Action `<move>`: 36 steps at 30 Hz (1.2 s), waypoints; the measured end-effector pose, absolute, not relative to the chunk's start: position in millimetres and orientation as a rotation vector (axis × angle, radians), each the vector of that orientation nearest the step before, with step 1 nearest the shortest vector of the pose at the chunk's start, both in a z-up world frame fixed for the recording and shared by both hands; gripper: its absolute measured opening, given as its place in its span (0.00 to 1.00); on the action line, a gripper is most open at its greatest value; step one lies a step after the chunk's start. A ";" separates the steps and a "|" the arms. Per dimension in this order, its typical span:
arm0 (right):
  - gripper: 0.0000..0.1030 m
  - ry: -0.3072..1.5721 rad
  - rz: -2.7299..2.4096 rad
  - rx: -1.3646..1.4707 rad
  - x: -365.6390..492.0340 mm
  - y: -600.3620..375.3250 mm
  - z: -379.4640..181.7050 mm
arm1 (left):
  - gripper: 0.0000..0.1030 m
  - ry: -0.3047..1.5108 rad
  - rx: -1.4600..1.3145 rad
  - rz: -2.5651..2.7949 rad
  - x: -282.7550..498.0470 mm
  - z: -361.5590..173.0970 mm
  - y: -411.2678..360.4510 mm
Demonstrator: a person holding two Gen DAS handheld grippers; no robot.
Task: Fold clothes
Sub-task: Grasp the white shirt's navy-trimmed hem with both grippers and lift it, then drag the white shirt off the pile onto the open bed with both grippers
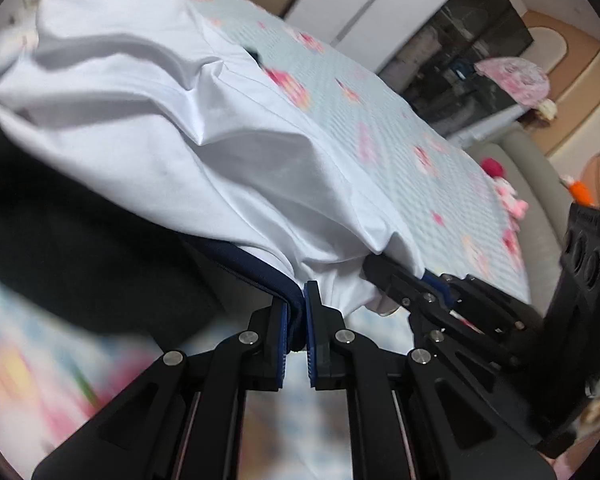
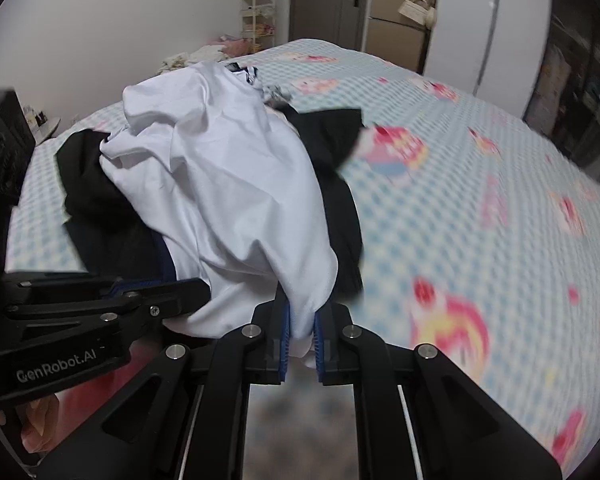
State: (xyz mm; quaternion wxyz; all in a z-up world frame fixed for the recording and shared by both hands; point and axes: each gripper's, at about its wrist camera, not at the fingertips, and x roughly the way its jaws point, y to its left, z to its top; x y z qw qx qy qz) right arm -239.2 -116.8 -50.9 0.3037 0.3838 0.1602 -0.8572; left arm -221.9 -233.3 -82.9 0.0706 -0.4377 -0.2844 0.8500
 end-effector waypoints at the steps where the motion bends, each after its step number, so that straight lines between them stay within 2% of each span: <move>1: 0.08 0.417 -2.285 1.036 -226.4 -100.2 -54.1 | 0.07 -0.840 -1.336 2.525 -210.3 -85.1 -215.1; 9: 0.08 0.286 -2.403 1.249 -142.5 51.0 -75.1 | 0.08 -0.582 -1.402 2.277 -143.6 -89.6 -64.0; 13: 0.08 0.191 -2.456 1.361 -116.9 121.7 -79.2 | 0.08 -0.559 -1.469 2.146 -131.8 -102.0 3.9; 16: 0.08 0.184 -2.517 1.407 -98.5 159.5 -80.8 | 0.06 -0.471 -1.474 2.113 -113.8 -106.5 44.9; 23: 0.09 0.089 -2.575 1.444 -69.7 204.0 -88.1 | 0.08 -0.404 -1.529 2.109 -95.0 -127.4 56.6; 26: 0.10 0.116 -2.573 1.444 -70.2 198.5 -92.8 | 0.09 -0.402 -1.542 2.129 -94.8 -129.3 52.7; 28: 0.20 0.159 -2.570 1.450 -70.7 192.7 -95.7 | 0.13 -0.405 -1.540 2.151 -92.7 -127.3 46.5; 29: 0.23 0.165 -2.572 1.456 -71.6 192.5 -96.3 | 0.21 -0.408 -1.533 2.167 -90.8 -124.8 41.8; 30: 0.30 0.171 -2.574 1.462 -72.6 192.4 -97.0 | 0.26 -0.413 -1.526 2.183 -88.9 -122.2 36.7; 31: 0.40 0.170 -2.572 1.469 -73.2 192.6 -97.5 | 0.39 -0.441 -1.500 2.204 -88.1 -117.0 26.4; 32: 0.46 0.154 -2.564 1.478 -72.9 193.5 -97.7 | 0.46 -0.460 -1.490 2.219 -88.1 -114.3 21.8; 33: 0.58 0.138 -2.555 1.487 -72.7 194.4 -97.9 | 0.46 -0.476 -1.477 2.251 -85.9 -110.5 11.0; 36: 0.60 0.090 -2.529 1.512 -71.9 197.0 -98.4 | 0.46 -0.447 -1.486 2.374 -78.9 -103.3 -19.3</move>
